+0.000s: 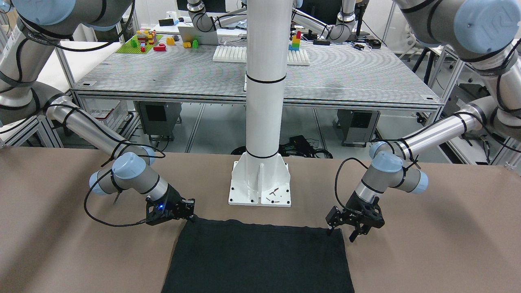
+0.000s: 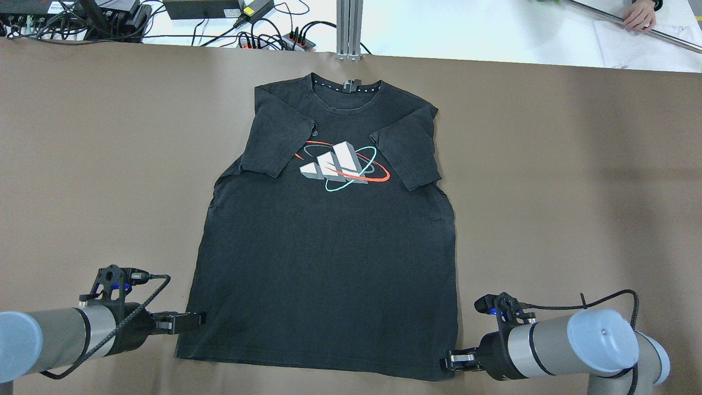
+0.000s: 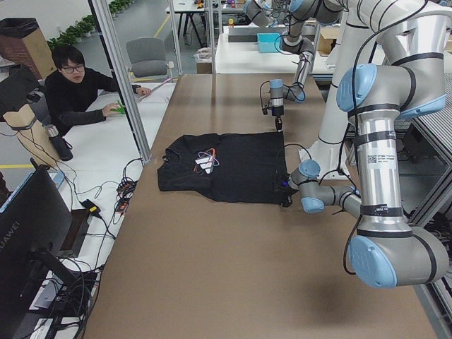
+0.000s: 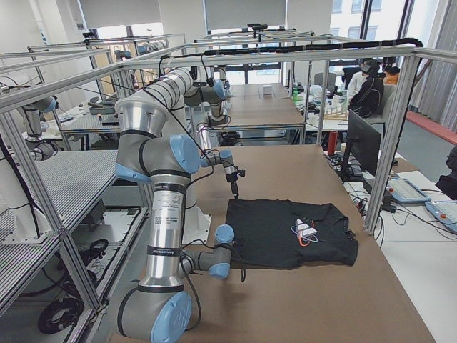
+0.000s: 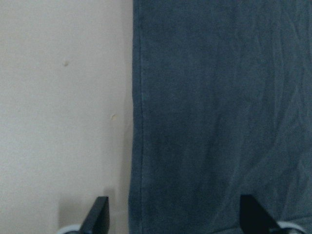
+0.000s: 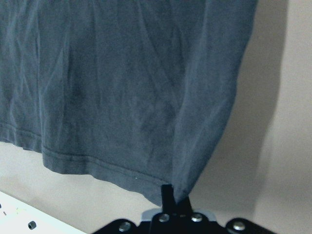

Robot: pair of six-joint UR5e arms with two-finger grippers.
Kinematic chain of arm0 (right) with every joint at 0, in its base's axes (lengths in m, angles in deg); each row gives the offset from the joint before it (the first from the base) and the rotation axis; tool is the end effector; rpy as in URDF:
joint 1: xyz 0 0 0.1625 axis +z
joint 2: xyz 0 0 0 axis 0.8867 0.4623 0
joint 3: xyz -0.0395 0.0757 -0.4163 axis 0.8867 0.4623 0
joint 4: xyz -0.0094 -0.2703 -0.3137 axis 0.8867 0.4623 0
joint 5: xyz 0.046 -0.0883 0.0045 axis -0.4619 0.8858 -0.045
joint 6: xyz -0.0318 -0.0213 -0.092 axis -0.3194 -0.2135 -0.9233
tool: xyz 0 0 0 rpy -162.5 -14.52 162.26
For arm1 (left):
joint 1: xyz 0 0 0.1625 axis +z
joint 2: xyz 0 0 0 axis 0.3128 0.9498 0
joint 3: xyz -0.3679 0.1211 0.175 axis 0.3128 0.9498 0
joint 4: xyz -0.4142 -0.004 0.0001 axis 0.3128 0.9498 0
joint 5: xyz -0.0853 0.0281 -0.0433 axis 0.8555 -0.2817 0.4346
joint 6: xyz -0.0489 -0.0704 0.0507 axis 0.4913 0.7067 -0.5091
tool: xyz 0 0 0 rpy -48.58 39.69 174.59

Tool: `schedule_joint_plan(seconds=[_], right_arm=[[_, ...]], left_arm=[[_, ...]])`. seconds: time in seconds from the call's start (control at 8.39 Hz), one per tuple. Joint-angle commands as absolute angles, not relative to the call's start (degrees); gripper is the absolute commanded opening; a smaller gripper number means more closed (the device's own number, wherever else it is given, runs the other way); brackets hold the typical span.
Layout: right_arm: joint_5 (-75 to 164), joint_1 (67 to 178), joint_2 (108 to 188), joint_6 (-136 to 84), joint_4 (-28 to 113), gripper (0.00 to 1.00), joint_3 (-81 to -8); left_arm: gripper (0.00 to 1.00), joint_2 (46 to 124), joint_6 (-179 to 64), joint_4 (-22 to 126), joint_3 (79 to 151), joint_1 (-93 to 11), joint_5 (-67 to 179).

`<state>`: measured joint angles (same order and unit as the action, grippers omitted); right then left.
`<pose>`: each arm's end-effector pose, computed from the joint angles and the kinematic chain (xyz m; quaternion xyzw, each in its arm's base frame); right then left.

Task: Fold clothes
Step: 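Grasp both hem corners with the left and right grippers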

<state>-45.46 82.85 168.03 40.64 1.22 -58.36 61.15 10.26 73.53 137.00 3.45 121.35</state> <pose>-0.4319 -0.2612 0.4056 -0.0220 -0.5958 -0.0223 0.8025 0.4195 -0.2541 0.4135 0.1263 0.5295 -0.0691 0.8360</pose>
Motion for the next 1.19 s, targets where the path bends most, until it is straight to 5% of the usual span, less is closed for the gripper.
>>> schedule_joint_plan(seconds=[0.0, 0.36, 0.48, 0.72, 0.83, 1.07], right_arm=[[-45.39, 82.85, 168.06, 40.63, 1.22, 0.00, -58.33], [-45.30, 82.94, 168.06, 40.63, 1.22, 0.00, -58.33], [-45.30, 83.11, 167.98, 40.63, 1.22, 0.00, -58.50], [-45.30, 83.12, 167.89, 40.63, 1.13, 0.00, -58.51], [-45.30, 83.20, 167.89, 40.63, 1.13, 0.00, -58.51], [-45.22, 83.12, 167.36, 40.71, 1.22, 0.00, -58.51]], left_arm=[[0.94, 61.11, 10.54, 73.50, 135.40, 4.34, 120.73], [0.93, 61.28, 10.80, 73.59, 135.57, 8.02, 116.70], [0.85, 61.29, 11.07, 73.59, 135.75, 8.03, 116.60], [0.11, 61.20, 11.16, 73.59, 136.01, 8.03, 116.69], [0.00, 61.02, 11.07, 73.59, 135.84, 7.94, 116.69], [0.00, 61.02, 11.07, 73.32, 135.31, 7.94, 116.95]])
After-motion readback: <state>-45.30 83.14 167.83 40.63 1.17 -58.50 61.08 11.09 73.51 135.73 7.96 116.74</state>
